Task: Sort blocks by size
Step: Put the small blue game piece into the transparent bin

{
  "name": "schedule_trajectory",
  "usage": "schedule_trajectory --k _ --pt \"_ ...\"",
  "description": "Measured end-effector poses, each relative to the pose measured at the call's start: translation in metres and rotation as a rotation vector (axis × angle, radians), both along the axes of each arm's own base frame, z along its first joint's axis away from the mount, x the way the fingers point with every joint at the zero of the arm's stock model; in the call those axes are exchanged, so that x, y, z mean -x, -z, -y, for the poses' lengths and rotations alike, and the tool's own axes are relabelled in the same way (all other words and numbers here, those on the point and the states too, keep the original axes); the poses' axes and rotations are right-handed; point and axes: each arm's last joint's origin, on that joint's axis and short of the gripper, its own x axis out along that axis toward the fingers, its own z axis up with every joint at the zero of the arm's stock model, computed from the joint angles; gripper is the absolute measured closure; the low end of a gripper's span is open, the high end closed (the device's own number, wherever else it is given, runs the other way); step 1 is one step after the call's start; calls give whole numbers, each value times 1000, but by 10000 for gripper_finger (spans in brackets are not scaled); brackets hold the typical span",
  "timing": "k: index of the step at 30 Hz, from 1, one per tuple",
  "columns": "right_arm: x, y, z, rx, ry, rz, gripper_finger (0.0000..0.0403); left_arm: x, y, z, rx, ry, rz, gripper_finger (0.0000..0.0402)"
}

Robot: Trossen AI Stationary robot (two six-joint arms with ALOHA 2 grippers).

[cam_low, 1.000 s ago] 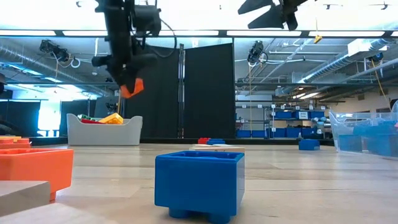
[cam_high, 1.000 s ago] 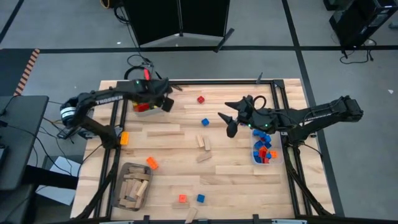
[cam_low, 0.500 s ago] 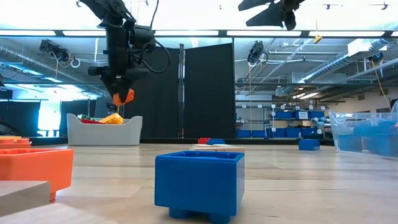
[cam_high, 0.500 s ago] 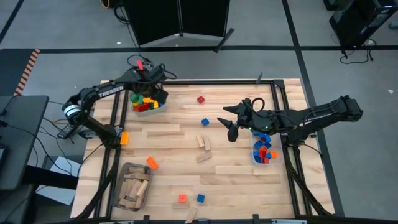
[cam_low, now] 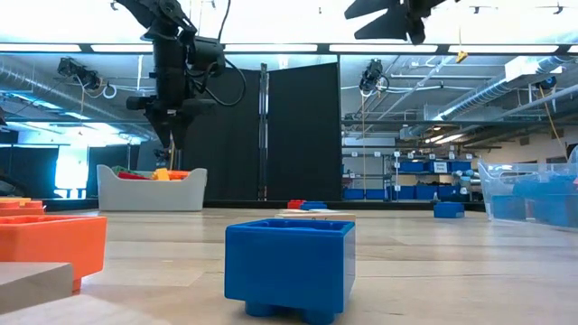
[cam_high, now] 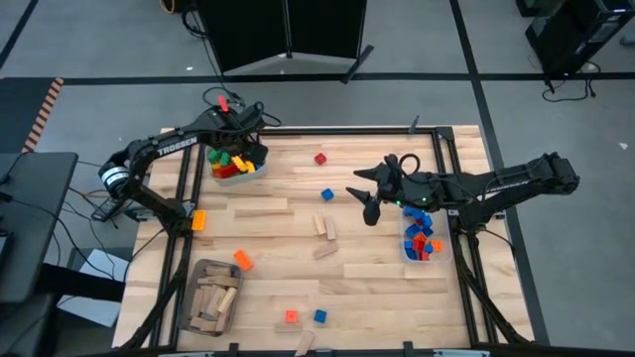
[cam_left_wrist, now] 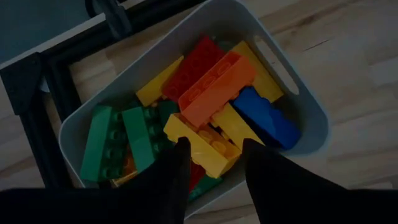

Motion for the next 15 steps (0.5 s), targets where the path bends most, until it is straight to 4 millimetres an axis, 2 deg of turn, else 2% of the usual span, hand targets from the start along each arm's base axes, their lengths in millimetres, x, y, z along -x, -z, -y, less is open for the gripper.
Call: schedule_trajectory --k 3,6,10,13,15 --pt "-1 0 -2 42 -74 -27 163 0 0 0 0 0 0 249" --pt "-1 0 -5 104 -125 -55 205 -1 0 0 -5 0 6 249" --pt "-1 -1 -8 223 -173 -92 291 -2 0 1 -6 2 10 249" --pt "-1 -3 -9 250 -197 -79 365 -5 0 4 -5 18 10 249" --pt "-1 -3 -9 245 -196 -69 390 -7 0 7 -4 35 9 249"
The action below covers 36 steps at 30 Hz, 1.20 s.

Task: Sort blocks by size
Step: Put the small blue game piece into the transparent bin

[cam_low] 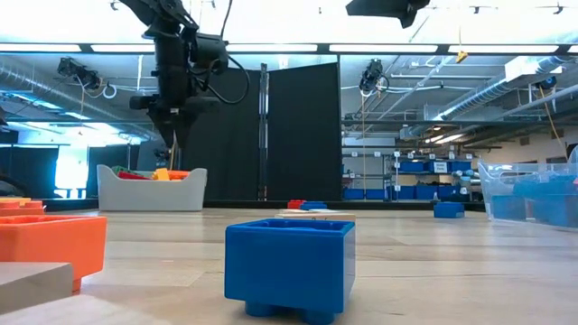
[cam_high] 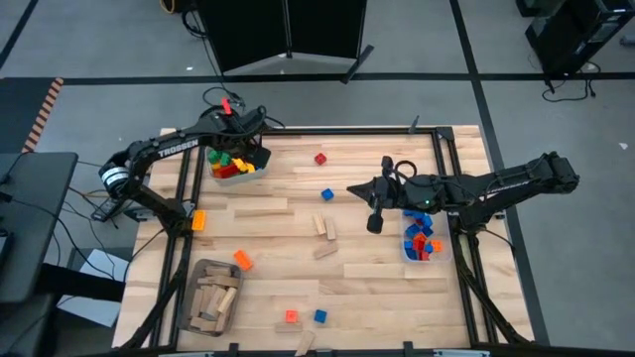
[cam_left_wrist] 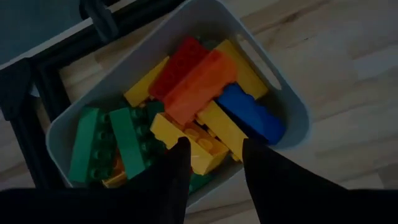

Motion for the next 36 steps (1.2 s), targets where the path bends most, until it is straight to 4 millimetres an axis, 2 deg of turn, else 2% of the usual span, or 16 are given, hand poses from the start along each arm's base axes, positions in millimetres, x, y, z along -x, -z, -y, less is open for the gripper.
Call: schedule_trajectory --k 8,15,18,21,28,32,36 --pt "0 -1 -3 -97 30 45 395 -7 -4 16 -6 120 -17 249" --pt "-4 6 -16 -174 178 75 397 1 -33 46 -84 228 76 249" --pt "-19 8 -22 -231 232 71 397 10 -52 63 -142 319 136 249" --pt "-44 8 -28 -226 248 13 397 21 -67 77 -192 378 198 249" --pt "-94 3 -29 -320 334 -210 391 41 -89 105 -243 447 327 249" --pt "-112 0 -22 -418 430 -344 376 49 -98 120 -260 510 394 249" --pt "-127 6 -6 -502 531 -437 380 56 -104 132 -260 547 456 249"
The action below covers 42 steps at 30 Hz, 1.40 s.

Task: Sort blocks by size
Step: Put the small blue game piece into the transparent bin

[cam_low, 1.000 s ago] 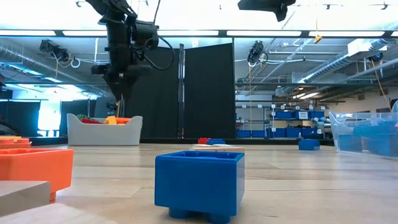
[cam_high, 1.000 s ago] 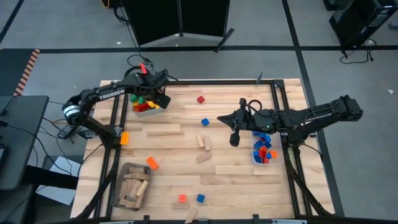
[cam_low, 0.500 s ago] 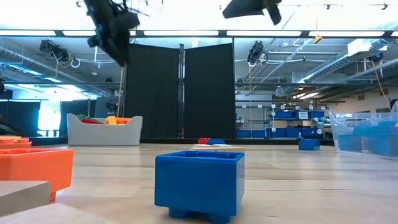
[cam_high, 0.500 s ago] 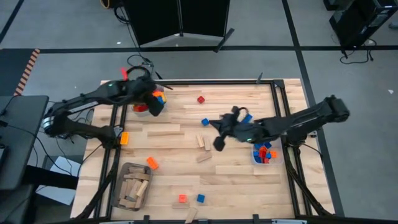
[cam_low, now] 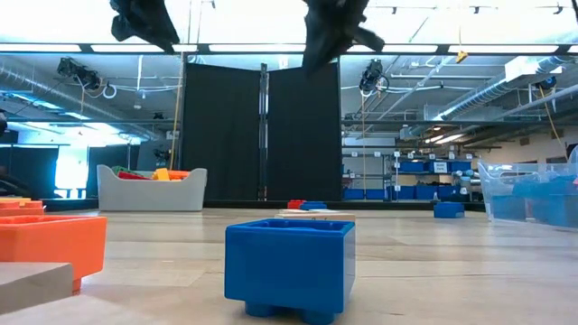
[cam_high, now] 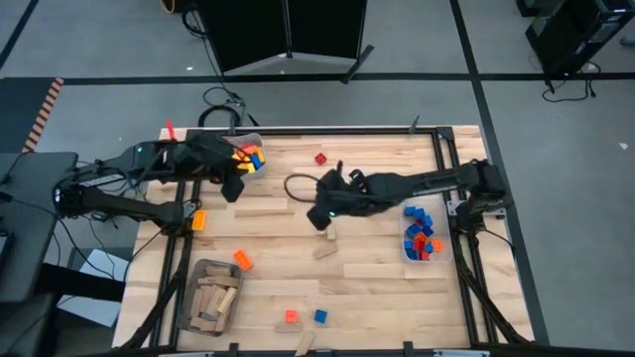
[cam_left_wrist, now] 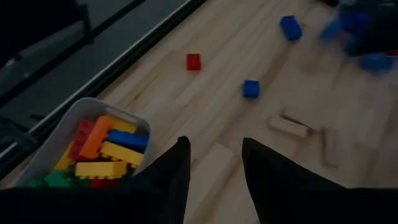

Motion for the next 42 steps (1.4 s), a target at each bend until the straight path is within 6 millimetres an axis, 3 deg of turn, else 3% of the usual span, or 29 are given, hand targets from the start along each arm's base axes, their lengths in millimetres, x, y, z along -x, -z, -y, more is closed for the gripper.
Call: schedule_trajectory --k 9,15,19,29,35,42 --pt "-23 46 50 -293 115 -129 355 2 -3 23 36 105 38 249" --pt "-32 71 75 -303 158 -191 292 4 -3 43 60 218 45 249" --pt "-33 78 87 -311 192 -195 241 14 0 54 40 275 70 249" --pt "-40 104 111 -316 244 -222 140 38 36 58 76 303 160 249" --pt "-43 130 120 -324 273 -286 124 41 53 58 123 293 224 249" --pt "-46 158 125 -349 285 -351 139 40 58 58 145 294 238 249"
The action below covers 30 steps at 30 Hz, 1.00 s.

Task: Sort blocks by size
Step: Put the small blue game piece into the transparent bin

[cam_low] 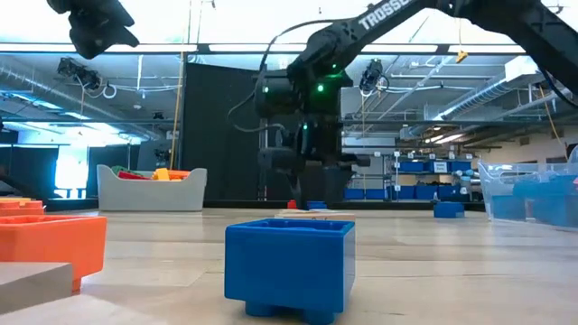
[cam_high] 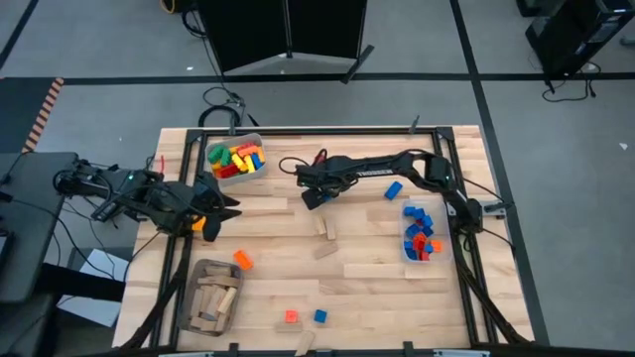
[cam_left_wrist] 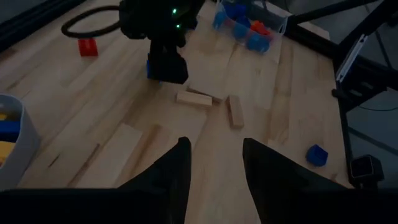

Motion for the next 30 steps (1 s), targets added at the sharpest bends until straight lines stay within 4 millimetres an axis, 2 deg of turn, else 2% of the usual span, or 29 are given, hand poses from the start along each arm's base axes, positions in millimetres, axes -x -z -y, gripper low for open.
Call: schedule_trajectory --k 4,9,13,16,20,25,30 --pt "-2 10 1 -15 -29 -12 168 0 0 0 0 0 -1 249" --pt "-3 8 1 -24 -57 1 250 -1 0 0 9 4 -3 249" --pt "2 -1 -3 -31 -80 -18 249 -1 0 1 3 7 -4 249" --pt "8 -25 -15 6 -106 -19 249 -2 -2 1 10 8 20 249" --pt "23 -69 -47 132 -113 -15 249 -4 -4 1 18 8 50 249" --pt "53 -119 -88 199 -94 16 249 -5 -6 2 23 9 69 249" --pt "92 -154 -120 260 -33 -10 249 -6 -6 2 23 8 69 249"
